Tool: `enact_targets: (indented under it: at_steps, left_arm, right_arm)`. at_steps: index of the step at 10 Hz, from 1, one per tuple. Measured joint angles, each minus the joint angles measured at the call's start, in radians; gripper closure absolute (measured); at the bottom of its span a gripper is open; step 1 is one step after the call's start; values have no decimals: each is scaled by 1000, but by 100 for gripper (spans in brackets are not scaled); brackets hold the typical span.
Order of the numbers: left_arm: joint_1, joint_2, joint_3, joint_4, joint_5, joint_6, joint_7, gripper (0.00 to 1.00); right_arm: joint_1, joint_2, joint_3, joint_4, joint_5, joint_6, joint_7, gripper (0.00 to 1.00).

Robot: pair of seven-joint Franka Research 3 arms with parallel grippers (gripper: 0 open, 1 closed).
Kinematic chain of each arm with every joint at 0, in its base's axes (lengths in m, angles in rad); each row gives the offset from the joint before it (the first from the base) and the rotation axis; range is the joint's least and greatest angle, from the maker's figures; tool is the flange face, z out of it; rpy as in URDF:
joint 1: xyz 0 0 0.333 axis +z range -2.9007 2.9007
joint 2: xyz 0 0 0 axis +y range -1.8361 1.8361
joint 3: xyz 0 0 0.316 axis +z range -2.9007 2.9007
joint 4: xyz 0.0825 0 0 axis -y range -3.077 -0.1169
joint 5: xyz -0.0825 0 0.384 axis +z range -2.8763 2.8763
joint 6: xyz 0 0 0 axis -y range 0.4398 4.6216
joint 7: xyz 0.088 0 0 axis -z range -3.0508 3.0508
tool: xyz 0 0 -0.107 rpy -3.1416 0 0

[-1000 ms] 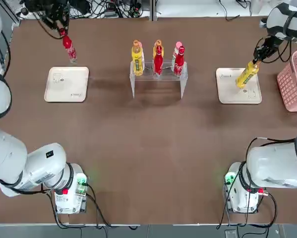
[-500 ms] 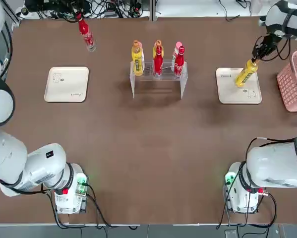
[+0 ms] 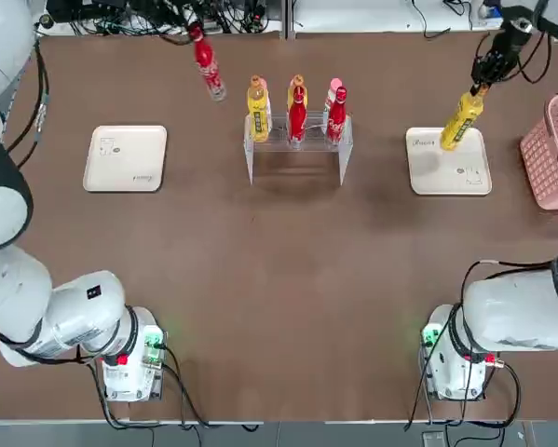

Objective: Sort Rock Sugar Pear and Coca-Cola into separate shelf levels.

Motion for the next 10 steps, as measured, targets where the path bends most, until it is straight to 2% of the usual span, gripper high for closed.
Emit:
enact_targets:
  at_steps: [3, 5, 8, 10]
  left_arm:
    - [-161, 60, -1, 14, 51, 23, -156, 68]
    - [-240, 107, 0, 17, 95, 38, -231, 68]
    - [-242, 138, 9, 37, 107, 51, -244, 68]
    - [-250, 164, 9, 39, 137, 65, -265, 68]
  right_arm:
    - [113, -4, 9, 183, -1, -202, 104, 66]
    - [174, -4, 20, 264, 1, -262, 164, 66]
    - [247, -3, 95, 335, 3, -289, 327, 66]
    - [327, -2, 113, 354, 13, -290, 444, 66]
